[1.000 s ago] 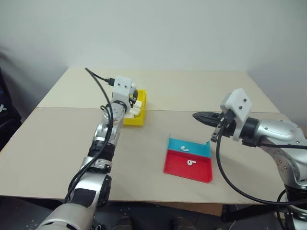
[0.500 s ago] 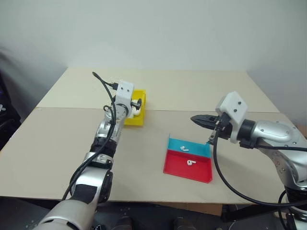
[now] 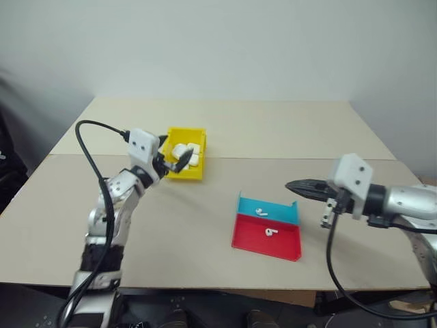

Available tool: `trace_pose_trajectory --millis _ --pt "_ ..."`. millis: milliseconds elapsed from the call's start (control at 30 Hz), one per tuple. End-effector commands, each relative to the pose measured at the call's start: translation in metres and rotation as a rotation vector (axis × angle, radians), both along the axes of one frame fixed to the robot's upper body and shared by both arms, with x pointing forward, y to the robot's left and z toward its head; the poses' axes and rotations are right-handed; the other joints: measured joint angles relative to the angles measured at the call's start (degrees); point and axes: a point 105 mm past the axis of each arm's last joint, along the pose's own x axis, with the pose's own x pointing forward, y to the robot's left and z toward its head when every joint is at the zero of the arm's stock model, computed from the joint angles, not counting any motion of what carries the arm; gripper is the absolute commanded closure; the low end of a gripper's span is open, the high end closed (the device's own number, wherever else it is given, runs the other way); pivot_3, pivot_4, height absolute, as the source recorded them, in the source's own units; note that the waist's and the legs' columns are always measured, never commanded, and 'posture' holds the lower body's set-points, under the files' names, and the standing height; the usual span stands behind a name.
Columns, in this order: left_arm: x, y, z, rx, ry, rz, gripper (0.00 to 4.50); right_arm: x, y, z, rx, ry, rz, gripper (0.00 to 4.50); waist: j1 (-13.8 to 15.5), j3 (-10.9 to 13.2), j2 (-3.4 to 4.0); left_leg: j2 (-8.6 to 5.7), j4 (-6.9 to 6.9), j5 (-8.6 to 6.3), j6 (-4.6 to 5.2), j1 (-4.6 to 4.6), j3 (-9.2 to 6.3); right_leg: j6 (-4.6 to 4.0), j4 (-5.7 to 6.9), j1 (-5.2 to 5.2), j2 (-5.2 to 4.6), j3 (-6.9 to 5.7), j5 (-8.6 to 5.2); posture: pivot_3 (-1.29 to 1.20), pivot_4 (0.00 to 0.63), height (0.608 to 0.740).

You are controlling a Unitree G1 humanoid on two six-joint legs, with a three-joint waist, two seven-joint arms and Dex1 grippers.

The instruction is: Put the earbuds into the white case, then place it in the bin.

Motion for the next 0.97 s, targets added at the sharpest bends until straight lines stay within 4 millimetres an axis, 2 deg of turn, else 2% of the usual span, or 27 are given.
trace_pose_trajectory --millis 33,233,367,533,700,967 --pt "-0.049 0.0 0.014 0.061 -0.045 -0.193 0.01 -0.012 -0.019 0.009 -0.081 -0.059 0.056 4.5 -0.17 0.0 0.0 0.01 0.0 0.0 0.0 0.01 0.01 0.04 0.0 -0.01 0.0 0.01 -0.03 0.0 0.15 0.74" --pt "-0.103 0.03 0.008 0.139 0.069 -0.311 0.01 -0.018 -0.049 0.007 -0.145 -0.054 0.051 4.5 -0.8 0.0 0.0 0.03 0.01 0.01 0.01 0.14 0.01 0.21 0.1 -0.01 0.0 0.04 -0.19 0.0 0.15 0.74" --pt "-0.124 0.048 0.002 0.227 0.127 -0.302 0.01 -0.022 -0.067 0.004 -0.145 -0.024 0.027 4.5 -0.87 0.0 0.0 0.03 0.01 0.01 0.01 0.23 0.03 -0.11 0.12 0.01 0.0 0.08 -0.42 0.0 0.15 0.74" --pt "-0.132 0.06 0.001 0.258 0.137 -0.24 0.01 -0.021 -0.077 -0.008 -0.161 0.015 0.022 4.5 -0.64 0.0 0.0 0.03 0.04 0.01 0.0 0.27 0.06 -0.13 0.09 0.04 -0.04 0.09 -0.42 0.0 0.15 0.74" --pt "-0.138 0.058 0.0 0.236 0.127 -0.234 0.01 -0.015 -0.078 -0.014 -0.168 0.022 0.026 4.5 -0.8 0.0 0.0 0.03 0.04 0.01 0.0 0.26 0.08 -0.14 0.09 0.01 -0.04 0.12 -0.42 0.0 0.15 0.74" --pt "-0.143 0.054 -0.004 0.223 0.148 -0.268 0.01 -0.012 -0.073 -0.012 -0.171 0.007 0.039 4.5 -0.79 0.0 0.0 0.04 0.03 0.02 0.01 0.26 0.11 -0.14 0.12 0.0 -0.02 0.16 -0.42 0.0 0.15 0.74"
